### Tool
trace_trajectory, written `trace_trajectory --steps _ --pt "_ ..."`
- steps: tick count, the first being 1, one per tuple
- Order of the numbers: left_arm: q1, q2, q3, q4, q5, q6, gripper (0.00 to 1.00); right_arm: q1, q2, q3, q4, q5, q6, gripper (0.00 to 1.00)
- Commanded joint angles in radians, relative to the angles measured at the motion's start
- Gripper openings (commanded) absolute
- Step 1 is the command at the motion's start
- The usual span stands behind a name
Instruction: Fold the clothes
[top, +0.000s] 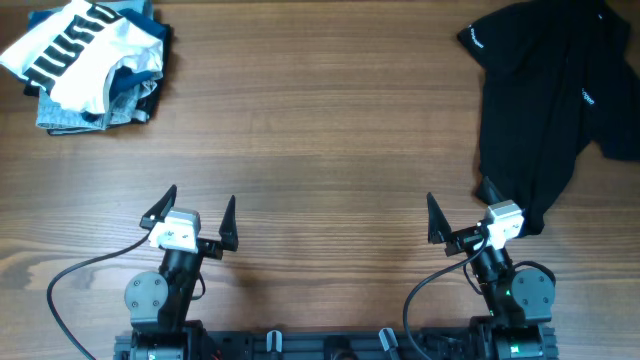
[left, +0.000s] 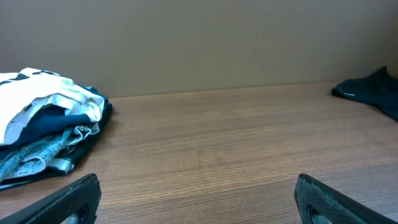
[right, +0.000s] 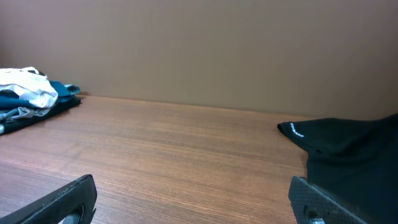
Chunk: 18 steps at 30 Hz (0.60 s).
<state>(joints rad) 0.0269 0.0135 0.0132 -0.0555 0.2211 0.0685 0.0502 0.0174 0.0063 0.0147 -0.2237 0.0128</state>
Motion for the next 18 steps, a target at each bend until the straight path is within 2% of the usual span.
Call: trace_trajectory --steps 1,18 --pt "-0.005 -0.011 -0.008 0.000 -0.006 -0.010 1.00 -0.005 -0.013 -0.001 0.002 0.014 -0.010 1.00" --pt "-0.005 -0.008 -0.007 0.000 -0.005 -0.010 1.00 -0.005 -0.013 -0.001 0.002 0.026 -0.005 1.00"
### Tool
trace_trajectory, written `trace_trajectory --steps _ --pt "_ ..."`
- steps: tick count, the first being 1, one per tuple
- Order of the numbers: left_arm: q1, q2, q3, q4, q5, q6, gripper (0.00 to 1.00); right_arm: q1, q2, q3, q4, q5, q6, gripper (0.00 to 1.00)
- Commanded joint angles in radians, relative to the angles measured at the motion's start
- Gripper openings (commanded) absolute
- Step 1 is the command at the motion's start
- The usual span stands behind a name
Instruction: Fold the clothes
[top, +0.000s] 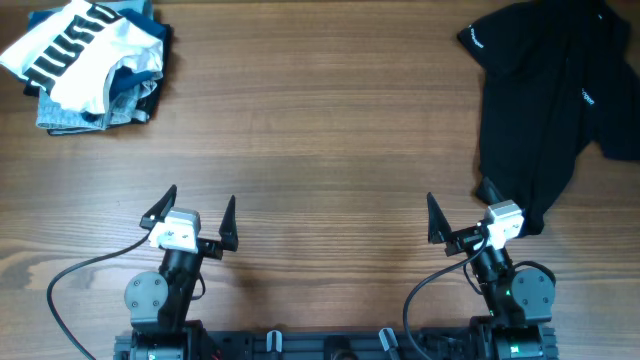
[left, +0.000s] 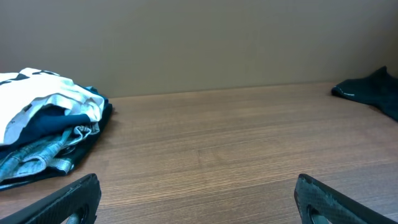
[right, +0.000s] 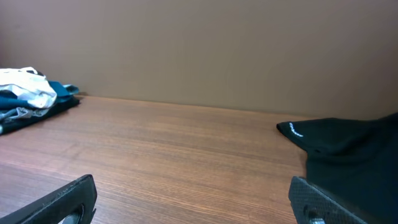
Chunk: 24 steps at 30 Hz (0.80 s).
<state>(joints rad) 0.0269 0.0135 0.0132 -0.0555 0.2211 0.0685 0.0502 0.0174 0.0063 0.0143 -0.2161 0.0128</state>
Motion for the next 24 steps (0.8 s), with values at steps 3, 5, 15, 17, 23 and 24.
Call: trace_trajectory --steps 3,5,15,17,23,24 --pt "-0.005 -0.008 -0.008 0.000 0.002 -0.010 1.00 -0.005 -0.013 -0.001 0.005 0.019 0.010 1.00" --pt "-0.006 -0.008 -0.007 0.004 0.003 -0.010 1.00 -0.005 -0.013 -0.001 0.011 0.024 0.014 1.00" --pt "-0.006 0.284 0.251 -0.011 0.014 -0.127 1.00 -0.005 0.212 0.237 0.069 0.037 0.013 1.00" --pt "-0.005 0.424 0.378 -0.058 0.013 -0.098 1.00 -0.005 0.320 0.319 0.071 0.049 0.012 1.00" --pt "-0.006 0.867 0.822 -0.311 0.013 -0.099 1.00 -0.005 0.803 0.702 -0.077 0.051 0.010 1.00" --pt "-0.006 0.996 0.954 -0.411 0.013 -0.099 1.00 -0.005 0.957 0.844 -0.195 0.051 -0.014 1.00"
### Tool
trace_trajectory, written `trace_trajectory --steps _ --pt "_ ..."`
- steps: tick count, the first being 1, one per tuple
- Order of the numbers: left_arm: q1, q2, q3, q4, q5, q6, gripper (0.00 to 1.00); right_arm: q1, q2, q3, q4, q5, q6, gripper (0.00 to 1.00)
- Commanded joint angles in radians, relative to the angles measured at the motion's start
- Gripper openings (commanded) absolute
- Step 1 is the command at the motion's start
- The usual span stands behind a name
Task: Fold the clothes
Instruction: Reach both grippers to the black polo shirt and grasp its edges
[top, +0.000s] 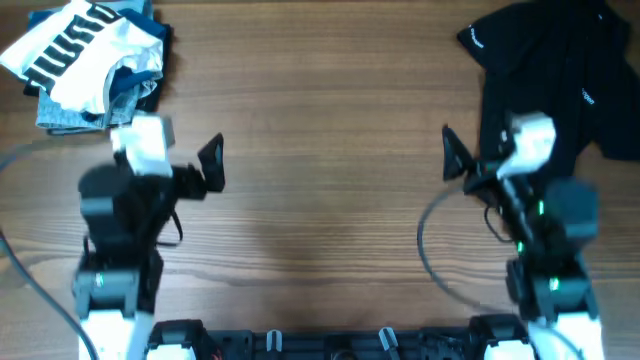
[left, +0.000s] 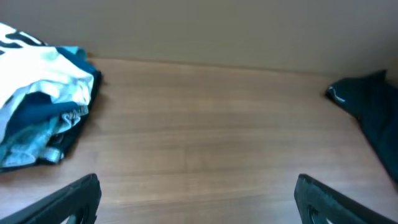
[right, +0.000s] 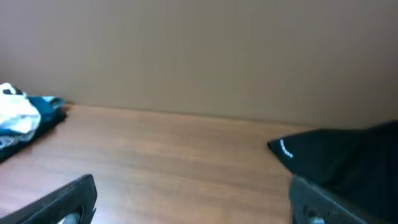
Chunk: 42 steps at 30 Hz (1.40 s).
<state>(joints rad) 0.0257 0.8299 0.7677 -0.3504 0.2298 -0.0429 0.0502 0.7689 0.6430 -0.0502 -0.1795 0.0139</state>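
A crumpled black shirt (top: 545, 90) lies at the table's far right, its near edge showing in the right wrist view as black shirt (right: 342, 155). A pile of white, striped and blue clothes (top: 90, 65) sits at the far left. My left gripper (top: 172, 160) is raised over the table just in front of that pile, open and empty. Beside the shirt's left edge my right gripper (top: 490, 145) is raised too, also open and empty. In the left wrist view the pile (left: 37, 124) and the shirt (left: 367, 112) lie ahead of the spread fingers (left: 68, 199).
Bare wooden tabletop (top: 320, 150) stretches between the pile and the shirt. A plain brown wall (right: 199, 56) stands behind the table's far edge. The arm bases and cables sit along the near edge (top: 330, 345).
Both arms have risen from their low rest at the near edge and now stand higher and farther forward over the table. Both grippers remain open. The clothes have not moved.
At both earlier moments the two arms rested low at the near edge with open grippers, the shirt and the pile untouched. Now both arms are lifted and forward, the left near the pile, the right next to the black shirt.
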Motion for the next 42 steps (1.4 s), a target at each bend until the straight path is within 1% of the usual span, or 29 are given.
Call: trace_trajectory --steps 1,2,3,4,5,6,8,10,11,13,14,15,16,17,20,22,24,25,26,27,30,31,34,38,40,42 --pt "-0.005 0.236 0.251 -0.157 0.005 0.013 1.00 -0.005 0.289 0.288 -0.202 0.015 -0.024 1.00" --pt "-0.005 0.277 0.290 -0.188 0.005 0.013 1.00 -0.006 0.359 0.354 -0.262 0.015 -0.042 1.00" --pt "-0.005 0.364 0.350 -0.229 0.005 0.012 1.00 -0.006 0.530 0.513 -0.402 0.016 -0.069 1.00" --pt "-0.004 0.413 0.359 -0.224 0.005 0.012 1.00 -0.006 0.652 0.618 -0.498 0.015 -0.071 1.00" --pt "-0.004 0.428 0.359 -0.225 0.004 0.013 1.00 -0.007 0.717 0.665 -0.536 0.015 -0.069 1.00" --pt "-0.004 0.447 0.359 -0.229 -0.002 0.013 1.00 -0.006 0.779 0.688 -0.541 0.002 -0.034 1.00" --pt "-0.004 0.476 0.359 -0.230 -0.006 0.012 1.00 -0.006 0.858 0.687 -0.534 -0.016 0.027 1.00" --pt "-0.004 0.492 0.359 -0.232 -0.003 0.008 1.00 -0.009 0.924 0.687 -0.545 -0.008 0.015 1.00" --pt "-0.004 0.492 0.359 -0.230 -0.003 0.009 1.00 -0.017 0.952 0.687 -0.547 0.034 0.043 1.00" --pt "-0.004 0.492 0.359 -0.225 -0.003 0.009 1.00 -0.055 0.994 0.687 -0.577 0.180 0.207 1.00" --pt "-0.004 0.492 0.359 -0.226 -0.003 0.009 1.00 -0.080 1.011 0.687 -0.597 0.213 0.258 1.00" --pt "-0.005 0.492 0.359 -0.227 -0.002 0.008 1.00 -0.117 1.040 0.687 -0.619 0.217 0.279 0.99" --pt "-0.005 0.492 0.359 -0.227 -0.002 0.008 1.00 -0.143 1.067 0.686 -0.632 0.217 0.290 0.95" --pt "-0.005 0.492 0.359 -0.227 0.000 0.008 1.00 -0.161 1.091 0.686 -0.642 0.217 0.305 0.93" --pt "-0.005 0.492 0.359 -0.231 0.060 0.008 1.00 -0.197 1.186 0.685 -0.663 0.217 0.304 0.81" --pt "-0.005 0.492 0.359 -0.231 0.066 0.008 1.00 -0.200 1.216 0.685 -0.663 0.228 0.306 0.80" --pt "-0.004 0.492 0.359 -0.232 0.065 0.008 1.00 -0.200 1.238 0.682 -0.667 0.279 0.327 0.80" --pt "-0.004 0.492 0.359 -0.232 0.065 0.008 1.00 -0.200 1.239 0.672 -0.661 0.291 0.328 0.78" --pt "-0.004 0.492 0.359 -0.231 0.065 0.008 1.00 -0.200 1.238 0.669 -0.661 0.297 0.328 0.73" --pt "-0.004 0.492 0.359 -0.231 0.065 0.008 1.00 -0.200 1.238 0.669 -0.661 0.304 0.328 0.65" --pt "-0.005 0.492 0.359 -0.235 0.066 0.008 0.99 -0.198 1.238 0.669 -0.663 0.311 0.326 0.25" --pt "-0.004 0.492 0.359 -0.237 0.065 0.008 1.00 -0.195 1.238 0.669 -0.663 0.303 0.325 0.04" --pt "-0.004 0.492 0.359 -0.233 0.065 0.010 1.00 -0.174 1.238 0.669 -0.667 0.246 0.295 0.04" --pt "-0.004 0.492 0.359 -0.217 0.063 0.013 1.00 -0.130 1.231 0.669 -0.682 0.240 0.301 0.04" --pt "-0.004 0.492 0.359 -0.210 0.019 0.013 1.00 -0.116 1.204 0.669 -0.688 0.195 0.268 0.04" --pt "-0.004 0.492 0.359 -0.197 0.004 0.012 1.00 -0.099 1.152 0.669 -0.706 0.194 0.269 0.04"
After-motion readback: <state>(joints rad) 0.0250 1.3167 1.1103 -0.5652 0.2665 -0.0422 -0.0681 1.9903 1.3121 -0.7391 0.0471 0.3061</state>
